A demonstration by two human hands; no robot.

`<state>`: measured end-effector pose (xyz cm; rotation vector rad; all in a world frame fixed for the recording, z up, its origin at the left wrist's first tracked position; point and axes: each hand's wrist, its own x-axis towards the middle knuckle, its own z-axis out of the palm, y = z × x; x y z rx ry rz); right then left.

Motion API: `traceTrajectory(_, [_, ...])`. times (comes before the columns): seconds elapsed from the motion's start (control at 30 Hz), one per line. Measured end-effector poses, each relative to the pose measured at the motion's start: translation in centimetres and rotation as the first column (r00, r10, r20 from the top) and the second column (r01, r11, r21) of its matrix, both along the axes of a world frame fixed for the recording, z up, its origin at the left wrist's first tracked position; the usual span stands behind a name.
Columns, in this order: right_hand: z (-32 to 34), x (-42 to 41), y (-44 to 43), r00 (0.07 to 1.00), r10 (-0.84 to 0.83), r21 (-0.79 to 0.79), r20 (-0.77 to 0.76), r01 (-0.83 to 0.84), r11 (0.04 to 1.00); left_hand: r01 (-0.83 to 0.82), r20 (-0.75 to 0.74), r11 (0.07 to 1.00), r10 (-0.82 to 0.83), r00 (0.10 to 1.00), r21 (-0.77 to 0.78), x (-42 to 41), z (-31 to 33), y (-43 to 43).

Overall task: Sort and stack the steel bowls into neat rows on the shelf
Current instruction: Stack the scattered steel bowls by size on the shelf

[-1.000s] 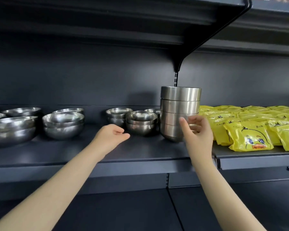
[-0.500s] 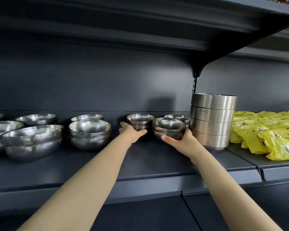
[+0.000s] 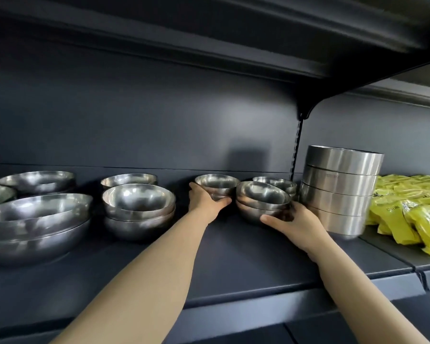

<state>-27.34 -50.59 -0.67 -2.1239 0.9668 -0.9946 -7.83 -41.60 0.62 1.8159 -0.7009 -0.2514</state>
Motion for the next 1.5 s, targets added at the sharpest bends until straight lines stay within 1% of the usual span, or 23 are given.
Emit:
traceTrajectory(0.23, [-0.4,-0.1,-0.3,1.000,0.029,0.003,0.010,-0.029,1.000,0.006,-0.030,0.995,-0.009,0.999,-0.097,0.2,-0.1,0.0])
traceTrajectory(0.3, [-0.4,-0.1,-0.3,0.999,0.037,0.011,0.022,-0.037,0.999,0.002,-0.062,0.991,-0.010,0.998,-0.131,-0.2,0.1,0.4])
traceTrajectory(0.4, [-0.3,-0.1,0.0,0.997,0.061,0.030,0.038,-0.062,0.998,-0.010,-0.130,0.977,-0.018,0.991,-0.212,-0.5,0.2,1.0])
traceTrajectory(0.5, [-0.2,-0.1,0.1,0.995,0.087,0.053,0.048,-0.089,0.995,-0.039,-0.141,0.958,-0.002,0.990,-0.285,-0.6,0.7,1.6])
traceTrajectory(0.63, [-0.1,-0.3,0.4,0.989,0.135,0.081,0.067,-0.140,0.987,-0.058,-0.175,0.909,-0.017,0.984,-0.413,-1.6,1.5,2.2])
traceTrajectory(0.73, [0.0,-0.1,0.5,0.984,0.173,0.085,0.051,-0.177,0.981,-0.026,-0.183,0.873,-0.072,0.980,-0.487,-2.6,2.2,2.4])
traceTrajectory(0.9, [-0.4,0.3,0.2,0.968,0.247,0.092,0.034,-0.249,0.964,0.100,-0.149,0.839,-0.211,0.966,-0.535,-3.5,3.2,2.5])
traceTrajectory(1.03, [-0.4,0.5,0.2,0.961,0.270,0.102,0.058,-0.275,0.956,0.185,-0.154,0.846,-0.296,0.943,-0.500,-3.0,3.2,2.4])
traceTrajectory(1.27, [-0.2,0.8,0.5,0.965,0.258,0.106,0.052,-0.262,0.959,0.368,-0.042,0.862,-0.407,0.912,-0.349,-3.3,3.0,3.3])
traceTrajectory(1.5, [0.2,0.6,1.0,0.969,0.239,0.095,0.062,-0.244,0.965,0.439,0.023,0.878,-0.443,0.896,-0.188,-3.7,2.7,3.6])
